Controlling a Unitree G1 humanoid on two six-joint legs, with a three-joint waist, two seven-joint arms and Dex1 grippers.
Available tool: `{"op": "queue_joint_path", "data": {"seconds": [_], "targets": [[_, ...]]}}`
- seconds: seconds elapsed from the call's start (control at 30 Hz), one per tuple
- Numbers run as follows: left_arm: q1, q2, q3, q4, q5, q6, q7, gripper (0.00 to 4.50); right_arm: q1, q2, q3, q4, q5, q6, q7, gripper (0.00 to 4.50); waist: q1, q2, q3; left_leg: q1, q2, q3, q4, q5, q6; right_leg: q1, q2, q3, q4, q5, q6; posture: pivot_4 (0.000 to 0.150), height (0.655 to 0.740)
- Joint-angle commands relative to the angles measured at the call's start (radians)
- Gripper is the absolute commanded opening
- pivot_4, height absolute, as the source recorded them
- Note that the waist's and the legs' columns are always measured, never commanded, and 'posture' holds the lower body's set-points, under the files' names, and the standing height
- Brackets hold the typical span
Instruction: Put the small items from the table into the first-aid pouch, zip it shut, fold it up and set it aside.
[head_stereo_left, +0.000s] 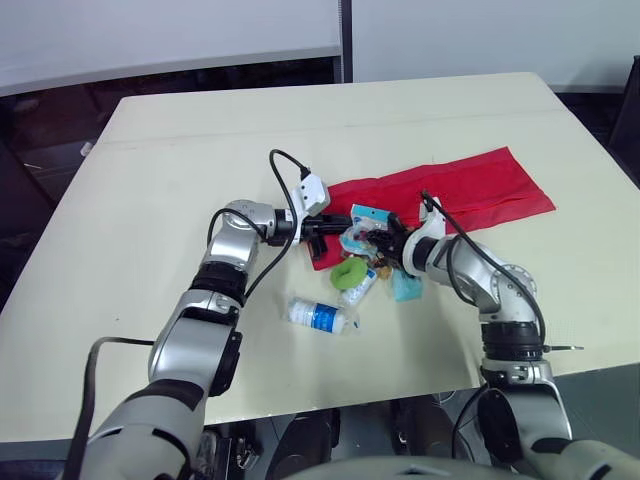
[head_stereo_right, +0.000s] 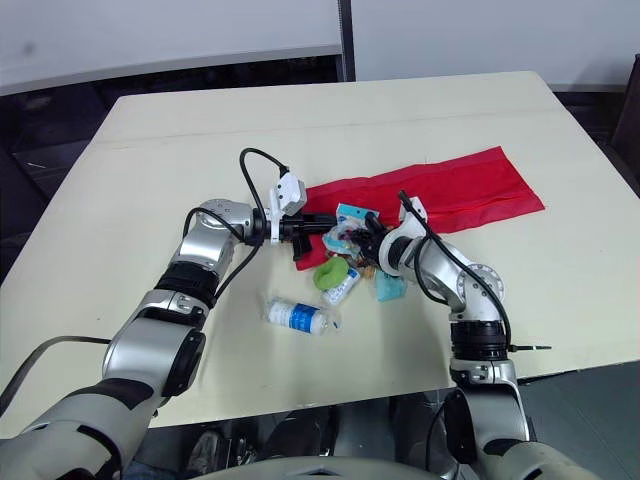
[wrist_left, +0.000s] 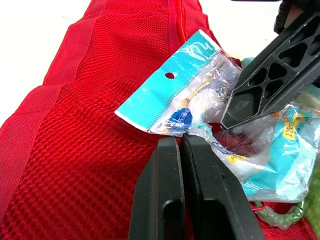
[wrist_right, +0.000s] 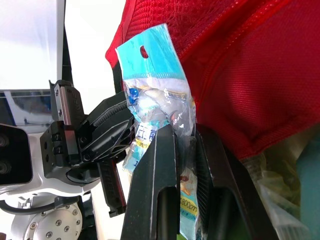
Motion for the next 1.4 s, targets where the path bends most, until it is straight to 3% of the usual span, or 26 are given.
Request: {"op": "queue_joint_path", "data": {"seconds": [0.03,0.57,0.87,1.4], "targets": [[-0.015,-0.023,0.036,-0.055,-0.050,0.018,0.017,0.06,0.020,-0.002,0.033,0.028,-0.068,0.034,0.015,0.00,0.001,0.000,0.000,0.000,0.000,0.000,0.000,0.000,0.000,0.000,0.000,0.000,0.000,0.000,0.000,0.150,0.7368],[-0.019,-0.035,0.058,-0.063,-0.067,0.020,0.066,0.06,0.014,0.017,0.007,0.044,-0.124,0.077,0.019,0.00,0.001,0.000,-0.001,0.000,0.000,0.000,0.000,0.000,0.000,0.000,0.000,0.000,0.000,0.000,0.000,0.150,0.7368],[0.079,-0.027,0.015,-0.214,-0.099,0.105,-0.030,0.06,-0.049,0.109,-0.085,0.077,-0.131,-0.032,-0.040,0.00,0.000,0.000,-0.005,0.001,0.000,0.001,-0.002,0.000,0.000,0.000,-0.001,0.002,0.000,0.000,0.000,0.150,0.7368],[0.115,-0.016,-0.008,-0.219,-0.093,0.145,-0.050,0.06,-0.045,0.255,-0.163,0.006,-0.094,-0.217,0.016,0.00,-0.003,0.000,-0.005,0.002,0.001,0.002,-0.004,0.000,0.000,0.000,0.000,0.003,-0.001,0.000,0.000,0.150,0.7368]]}}
